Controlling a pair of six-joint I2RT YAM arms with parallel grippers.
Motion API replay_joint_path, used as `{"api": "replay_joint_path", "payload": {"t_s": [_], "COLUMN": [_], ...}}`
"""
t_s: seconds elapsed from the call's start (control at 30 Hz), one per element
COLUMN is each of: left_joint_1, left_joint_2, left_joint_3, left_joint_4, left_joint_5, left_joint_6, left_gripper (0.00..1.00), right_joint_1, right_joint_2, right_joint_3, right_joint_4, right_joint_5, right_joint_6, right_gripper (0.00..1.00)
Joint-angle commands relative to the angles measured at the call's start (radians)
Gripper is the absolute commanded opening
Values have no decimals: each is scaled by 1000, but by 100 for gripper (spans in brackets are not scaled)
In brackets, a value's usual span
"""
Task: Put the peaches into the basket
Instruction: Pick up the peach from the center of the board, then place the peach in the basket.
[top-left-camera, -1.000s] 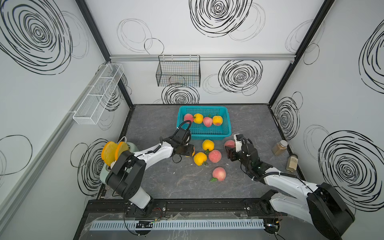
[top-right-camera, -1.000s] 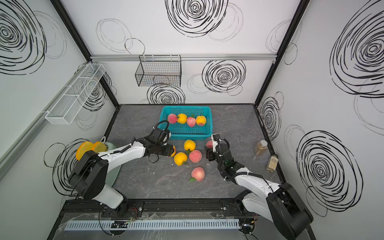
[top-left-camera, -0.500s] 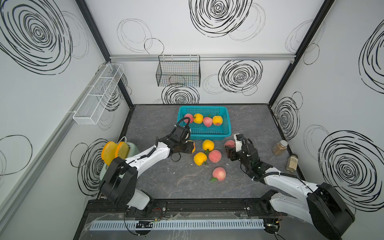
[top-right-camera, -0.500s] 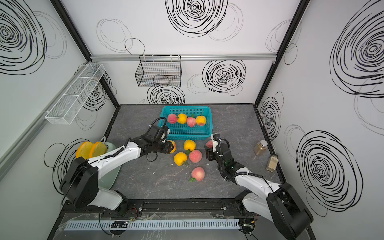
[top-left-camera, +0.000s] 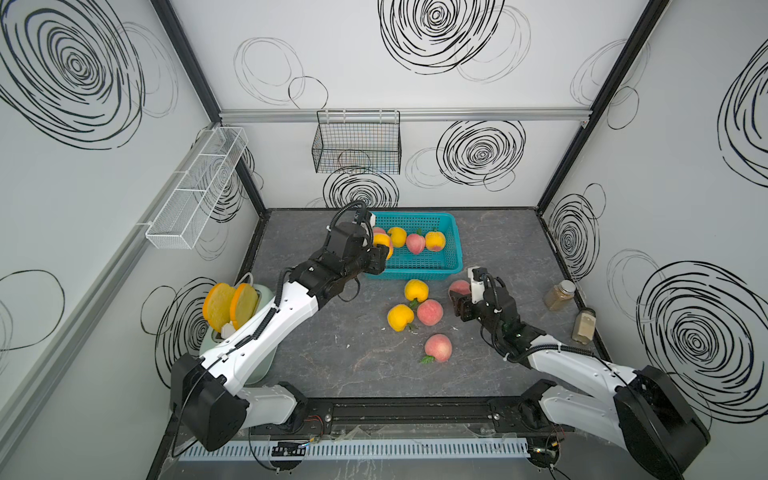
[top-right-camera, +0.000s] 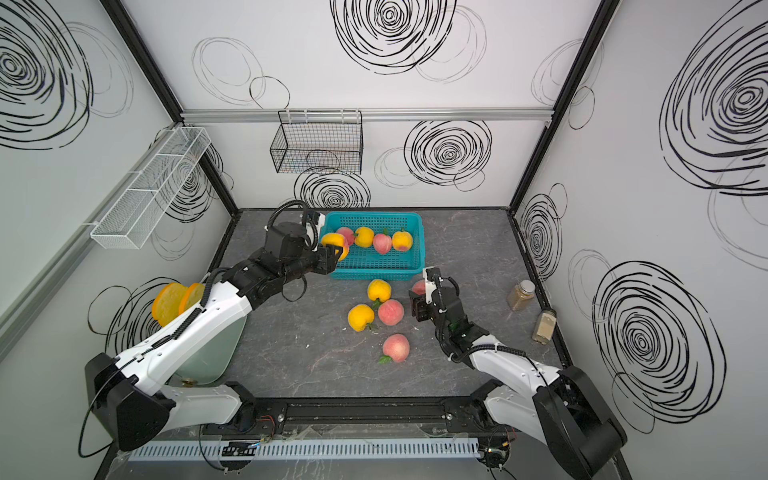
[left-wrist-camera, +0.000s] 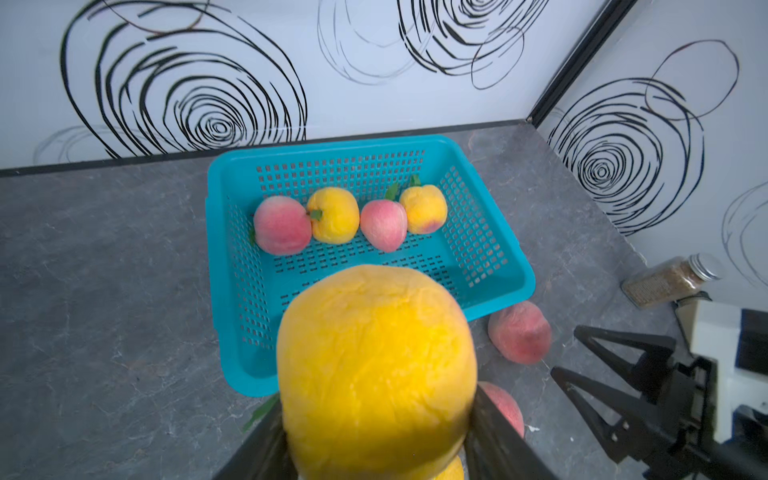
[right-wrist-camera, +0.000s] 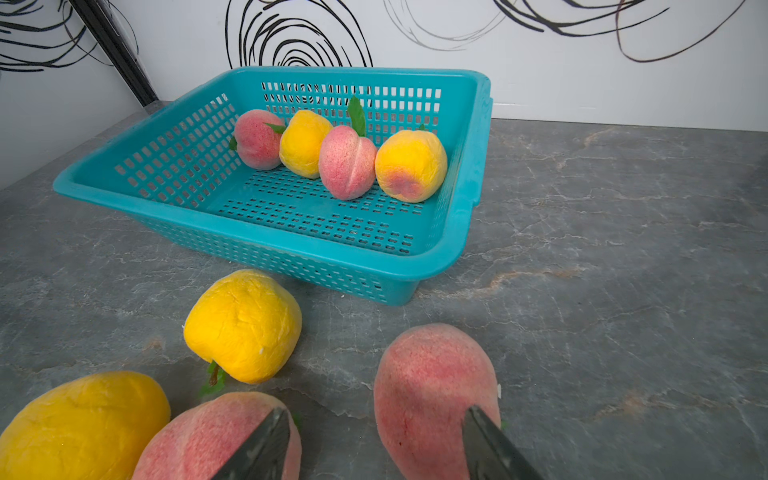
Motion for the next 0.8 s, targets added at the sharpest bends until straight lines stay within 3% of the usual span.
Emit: {"api": "replay_joint_path", "payload": {"t_s": [0.0, 0.27, 0.57, 0.77], "left_joint_1": [27, 143, 155, 152], "left_joint_2": [69, 309, 521, 660], "left_joint_3": [53, 156, 321, 460], "left_joint_4": [12, 22, -30, -129], "left_joint_5": [-29, 59, 77, 79], "left_joint_6": [28, 29, 33, 19], "left_gripper": [8, 11, 12, 22], "right_joint_1": [6, 6, 4, 4], "right_joint_2": [-25, -66, -105, -157], "right_joint_3": [-6, -12, -18, -37], "right_joint_4": [15, 2, -18, -19], "right_joint_5": [18, 39, 74, 81], "right_joint_6": [3, -4, -14, -11], "right_gripper": [69, 69, 70, 69]}}
